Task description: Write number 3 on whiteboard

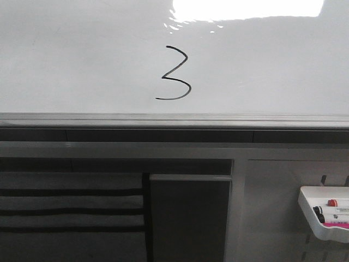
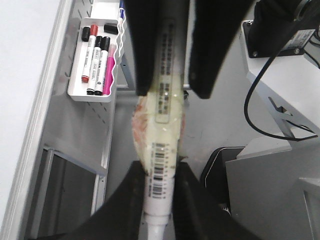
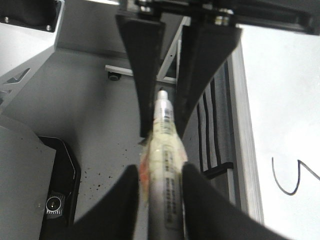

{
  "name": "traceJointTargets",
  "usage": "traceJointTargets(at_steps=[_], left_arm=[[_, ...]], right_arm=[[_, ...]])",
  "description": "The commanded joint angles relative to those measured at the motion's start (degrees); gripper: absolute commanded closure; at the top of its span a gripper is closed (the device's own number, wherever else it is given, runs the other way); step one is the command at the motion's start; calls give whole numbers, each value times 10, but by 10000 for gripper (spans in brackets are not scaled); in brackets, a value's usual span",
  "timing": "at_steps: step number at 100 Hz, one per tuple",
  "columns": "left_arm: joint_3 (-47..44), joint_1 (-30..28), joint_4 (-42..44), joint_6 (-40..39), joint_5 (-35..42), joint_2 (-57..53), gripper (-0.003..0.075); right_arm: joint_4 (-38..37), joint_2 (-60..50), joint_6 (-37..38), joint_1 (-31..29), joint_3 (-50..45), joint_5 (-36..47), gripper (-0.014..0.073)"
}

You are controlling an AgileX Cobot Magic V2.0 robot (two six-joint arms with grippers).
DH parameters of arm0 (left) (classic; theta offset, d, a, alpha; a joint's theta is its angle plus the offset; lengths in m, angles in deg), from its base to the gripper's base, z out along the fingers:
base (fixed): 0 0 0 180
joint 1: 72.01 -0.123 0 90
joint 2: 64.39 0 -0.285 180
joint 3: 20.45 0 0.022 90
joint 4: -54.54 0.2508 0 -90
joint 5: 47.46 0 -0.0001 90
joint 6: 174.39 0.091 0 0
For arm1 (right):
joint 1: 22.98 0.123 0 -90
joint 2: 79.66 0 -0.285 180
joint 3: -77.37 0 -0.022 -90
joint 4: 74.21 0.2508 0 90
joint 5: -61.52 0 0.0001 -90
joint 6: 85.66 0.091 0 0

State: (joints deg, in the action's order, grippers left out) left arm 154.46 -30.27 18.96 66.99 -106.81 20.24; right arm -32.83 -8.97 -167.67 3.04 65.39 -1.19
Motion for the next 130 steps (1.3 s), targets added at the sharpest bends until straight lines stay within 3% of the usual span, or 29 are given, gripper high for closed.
traceJointTargets(at_steps=[1, 21, 29, 45, 60, 81, 97, 130], left_arm=[[17, 3, 7, -24, 15, -14, 734], [13, -13, 223, -245, 18, -14, 734], [-4, -47, 269, -312, 45, -14, 734], [-71, -161, 221, -326, 170, -14, 734], [-151, -268, 98, -326, 344, -14, 734], [-230, -309, 32, -326, 566, -13, 734], [-236, -309, 32, -326, 615, -12, 734], [-236, -309, 32, -326, 629, -12, 733]], right_arm=[[4, -14, 37, 1, 16, 53, 243], [-175, -62, 268, -46, 20, 92, 206], [-197, -80, 301, -72, 19, 79, 206], [-197, -92, 303, -102, 19, 48, 206], [-197, -90, 317, -102, 19, 33, 206], [-196, -90, 318, -102, 19, 33, 206], [-196, -90, 318, -102, 19, 33, 206], [-196, -90, 318, -102, 19, 33, 206]])
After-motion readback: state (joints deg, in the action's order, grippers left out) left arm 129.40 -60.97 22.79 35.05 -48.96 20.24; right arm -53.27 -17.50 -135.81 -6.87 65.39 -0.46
